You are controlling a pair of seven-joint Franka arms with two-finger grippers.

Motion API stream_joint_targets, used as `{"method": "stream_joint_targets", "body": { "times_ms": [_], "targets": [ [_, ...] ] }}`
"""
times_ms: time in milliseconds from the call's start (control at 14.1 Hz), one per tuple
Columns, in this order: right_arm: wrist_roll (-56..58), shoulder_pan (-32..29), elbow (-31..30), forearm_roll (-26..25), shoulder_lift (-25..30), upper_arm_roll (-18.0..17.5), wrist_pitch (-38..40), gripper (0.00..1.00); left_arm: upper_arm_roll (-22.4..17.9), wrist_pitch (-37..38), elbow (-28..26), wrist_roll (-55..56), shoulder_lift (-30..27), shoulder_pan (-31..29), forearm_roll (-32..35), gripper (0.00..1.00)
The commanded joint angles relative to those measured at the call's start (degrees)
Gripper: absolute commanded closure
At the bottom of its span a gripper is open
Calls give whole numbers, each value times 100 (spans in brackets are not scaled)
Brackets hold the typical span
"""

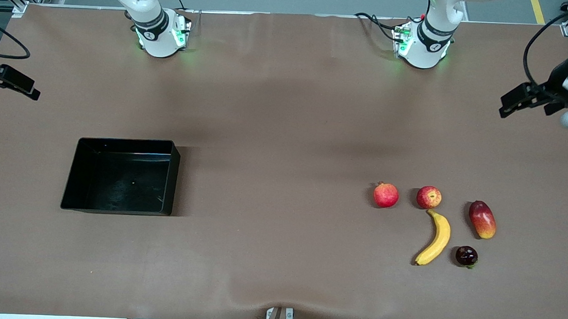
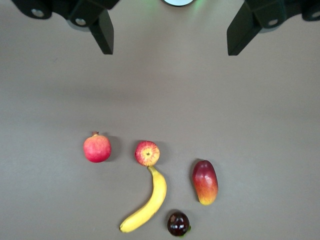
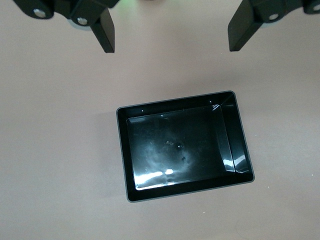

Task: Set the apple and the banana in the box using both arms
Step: 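Reach the left gripper toward the red-yellow apple beside the banana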

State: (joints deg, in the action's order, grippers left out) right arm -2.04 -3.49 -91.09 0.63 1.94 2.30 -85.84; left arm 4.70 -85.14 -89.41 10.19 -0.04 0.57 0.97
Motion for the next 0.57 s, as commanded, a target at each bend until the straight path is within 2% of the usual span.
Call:
{"method": "stream_joint_targets", "body": {
  "times_ms": [0, 354, 496],
  "targets": [
    [73, -55, 12, -89, 35, -45, 32, 0, 5, -317, -66, 149, 522, -4, -35, 0],
    [73, -64, -23, -89, 17, -37, 6, 0, 23, -2240, -1173, 932, 1076, 40, 192, 0],
    [81, -81, -23, -89, -70, -45, -21, 0, 40, -3101, -1656, 1124, 1243, 40, 701, 0]
  ]
}}
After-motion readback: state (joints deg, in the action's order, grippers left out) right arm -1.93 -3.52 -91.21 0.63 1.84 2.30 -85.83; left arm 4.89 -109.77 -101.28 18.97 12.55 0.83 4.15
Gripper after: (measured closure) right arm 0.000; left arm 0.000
